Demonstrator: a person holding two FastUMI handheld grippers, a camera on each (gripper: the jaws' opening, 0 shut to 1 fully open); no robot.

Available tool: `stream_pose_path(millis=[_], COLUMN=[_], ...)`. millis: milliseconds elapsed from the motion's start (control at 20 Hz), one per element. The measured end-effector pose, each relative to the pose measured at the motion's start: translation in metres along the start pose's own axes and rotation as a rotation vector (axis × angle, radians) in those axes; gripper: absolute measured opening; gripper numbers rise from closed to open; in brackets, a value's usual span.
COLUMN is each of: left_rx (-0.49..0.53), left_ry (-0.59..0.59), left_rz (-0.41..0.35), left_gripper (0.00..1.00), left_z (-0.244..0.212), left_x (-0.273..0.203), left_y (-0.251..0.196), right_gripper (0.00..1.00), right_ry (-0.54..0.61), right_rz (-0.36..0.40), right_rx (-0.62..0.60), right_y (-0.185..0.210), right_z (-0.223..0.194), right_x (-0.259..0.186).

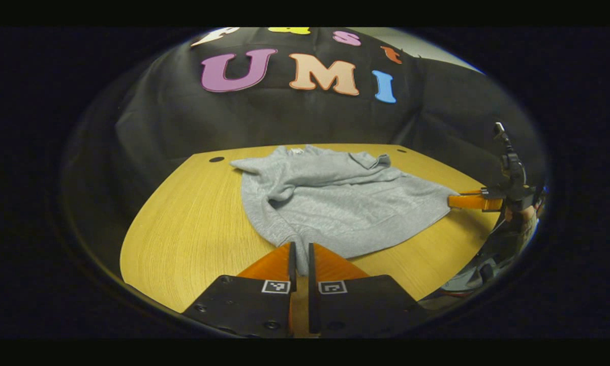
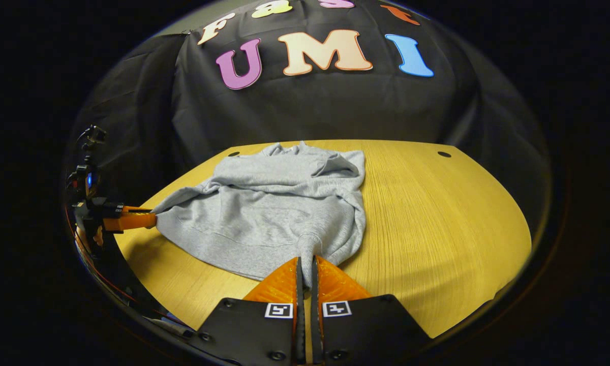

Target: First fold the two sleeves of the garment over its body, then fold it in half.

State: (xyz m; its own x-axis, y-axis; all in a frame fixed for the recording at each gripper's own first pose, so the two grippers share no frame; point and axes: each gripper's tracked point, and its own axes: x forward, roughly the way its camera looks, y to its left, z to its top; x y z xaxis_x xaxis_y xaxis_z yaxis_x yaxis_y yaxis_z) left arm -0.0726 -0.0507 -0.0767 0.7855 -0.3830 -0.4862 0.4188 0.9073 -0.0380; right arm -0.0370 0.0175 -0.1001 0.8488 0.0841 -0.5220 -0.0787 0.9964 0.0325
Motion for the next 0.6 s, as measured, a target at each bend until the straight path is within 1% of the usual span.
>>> stream_pose_path(millis=[100, 150, 200, 250, 300, 450, 600], left_rx=[0.004, 0.007, 0.005, -0.001, -0.016, -0.037, -0.031], left_ry=[-0.057, -0.076, -0.103, -0.143, -0.176, -0.249, -0.255], left_rz=[0.002, 0.001, 0.005, 0.007, 0.003, 0.002, -0.003], left_gripper=[0.05, 0.02, 0.03, 0.03, 0.01, 0.00, 0.00], left_z=[0.020, 0.029, 0.038, 0.055, 0.068, 0.105, 0.121], left_x=[0.000, 0.002, 0.002, 0.004, 0.007, 0.018, 0.041], left_y=[0.001, 0.001, 0.003, 0.005, 0.007, 0.019, 0.025], right_gripper=[0.06, 0.07, 0.07, 0.07, 0.07, 0.07, 0.07], right_ry=[-0.018, -0.030, -0.045, -0.066, -0.081, -0.099, -0.101], right_rz=[0.012, 0.016, 0.019, 0.022, 0.023, 0.032, 0.037], right_rx=[0.002, -0.004, -0.017, -0.033, -0.048, -0.089, -0.101], right_y=[0.003, 0.004, 0.005, 0.006, 0.007, 0.010, 0.010], right_z=[0.013, 0.023, 0.035, 0.048, 0.061, 0.089, 0.112], right_x=[-0.001, -0.002, -0.001, 0.000, 0.003, 0.015, 0.034])
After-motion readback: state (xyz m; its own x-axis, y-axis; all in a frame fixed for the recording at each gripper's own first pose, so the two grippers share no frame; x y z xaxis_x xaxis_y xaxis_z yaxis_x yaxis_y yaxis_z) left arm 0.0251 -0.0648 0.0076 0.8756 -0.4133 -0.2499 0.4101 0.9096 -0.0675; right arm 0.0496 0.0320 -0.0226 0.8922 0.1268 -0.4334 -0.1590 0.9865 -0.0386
